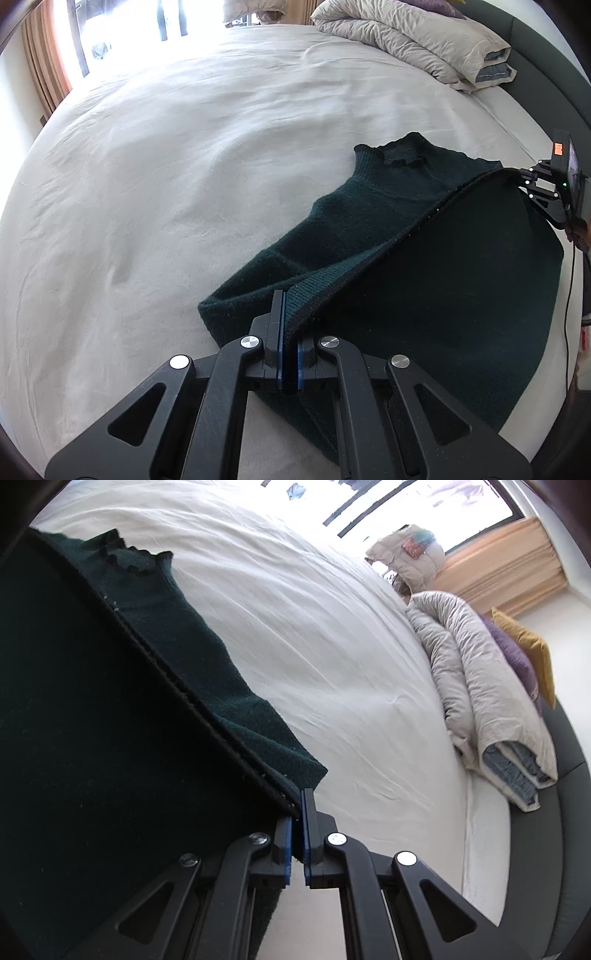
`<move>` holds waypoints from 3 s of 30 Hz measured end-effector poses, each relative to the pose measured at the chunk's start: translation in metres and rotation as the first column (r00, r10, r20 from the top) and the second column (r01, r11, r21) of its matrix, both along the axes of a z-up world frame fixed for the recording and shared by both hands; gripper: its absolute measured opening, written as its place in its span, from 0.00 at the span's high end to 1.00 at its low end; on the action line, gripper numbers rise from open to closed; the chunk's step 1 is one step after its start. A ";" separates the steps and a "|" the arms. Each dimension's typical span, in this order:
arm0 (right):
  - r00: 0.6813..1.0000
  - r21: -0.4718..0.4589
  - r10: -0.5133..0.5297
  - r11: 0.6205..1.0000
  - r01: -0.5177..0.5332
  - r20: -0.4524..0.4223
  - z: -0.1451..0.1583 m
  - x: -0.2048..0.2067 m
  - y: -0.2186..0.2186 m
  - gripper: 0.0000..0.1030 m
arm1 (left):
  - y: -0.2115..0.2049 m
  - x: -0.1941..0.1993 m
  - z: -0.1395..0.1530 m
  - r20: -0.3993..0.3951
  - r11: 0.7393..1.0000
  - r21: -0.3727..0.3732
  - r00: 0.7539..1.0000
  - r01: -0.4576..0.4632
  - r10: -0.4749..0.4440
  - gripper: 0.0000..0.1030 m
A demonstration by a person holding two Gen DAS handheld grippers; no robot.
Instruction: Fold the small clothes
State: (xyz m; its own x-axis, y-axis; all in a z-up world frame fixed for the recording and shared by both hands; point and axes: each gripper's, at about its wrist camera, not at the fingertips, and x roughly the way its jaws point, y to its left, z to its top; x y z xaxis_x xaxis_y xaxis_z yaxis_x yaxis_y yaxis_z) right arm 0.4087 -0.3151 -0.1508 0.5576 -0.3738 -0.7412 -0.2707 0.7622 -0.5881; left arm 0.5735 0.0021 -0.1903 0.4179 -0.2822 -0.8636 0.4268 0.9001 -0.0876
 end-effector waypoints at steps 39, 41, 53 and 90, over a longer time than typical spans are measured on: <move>0.857 0.516 -0.478 0.792 0.327 0.191 0.064 0.020 -0.091 0.34 | -0.011 -0.011 0.051 0.263 0.990 0.073 0.960 -0.118 0.095 0.38; 0.891 0.553 -0.418 0.791 0.262 0.176 0.065 0.013 -0.075 0.46 | -0.033 -0.023 0.051 0.266 0.994 0.073 0.962 -0.087 0.065 0.38; 0.968 0.660 -0.243 0.738 0.144 0.061 0.015 -0.026 -0.006 0.50 | -0.051 -0.055 -0.020 0.150 0.973 0.069 0.967 -0.218 0.206 0.35; 0.876 0.830 -0.466 0.534 0.163 0.128 0.009 -0.094 -0.053 0.46 | 0.018 0.027 -0.018 0.002 0.950 -0.157 0.961 -0.271 0.275 0.94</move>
State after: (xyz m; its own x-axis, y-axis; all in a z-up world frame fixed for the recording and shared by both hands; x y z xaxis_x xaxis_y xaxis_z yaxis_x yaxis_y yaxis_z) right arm 0.3142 -0.3680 -0.1418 0.7645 0.0634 -0.6415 0.1546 0.9481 0.2779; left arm 0.6003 0.0201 -0.2085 0.5176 -0.2831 -0.8074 0.1703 0.9589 -0.2270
